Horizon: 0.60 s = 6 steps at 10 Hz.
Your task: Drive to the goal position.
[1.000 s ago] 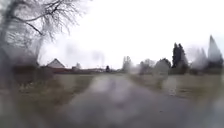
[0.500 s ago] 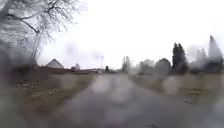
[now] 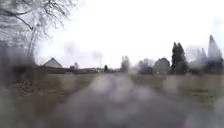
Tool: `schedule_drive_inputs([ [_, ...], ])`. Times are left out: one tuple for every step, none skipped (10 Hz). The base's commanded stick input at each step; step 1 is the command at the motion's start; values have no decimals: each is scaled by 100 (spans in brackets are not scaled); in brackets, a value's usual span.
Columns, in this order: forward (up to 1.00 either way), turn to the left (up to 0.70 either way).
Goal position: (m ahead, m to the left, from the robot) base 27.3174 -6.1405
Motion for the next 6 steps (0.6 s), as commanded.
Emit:
schedule_drive_inputs([
  [100, 0],
  [100, 0],
  [100, 0],
  [100, 0],
  [100, 0],
  [100, 0],
])
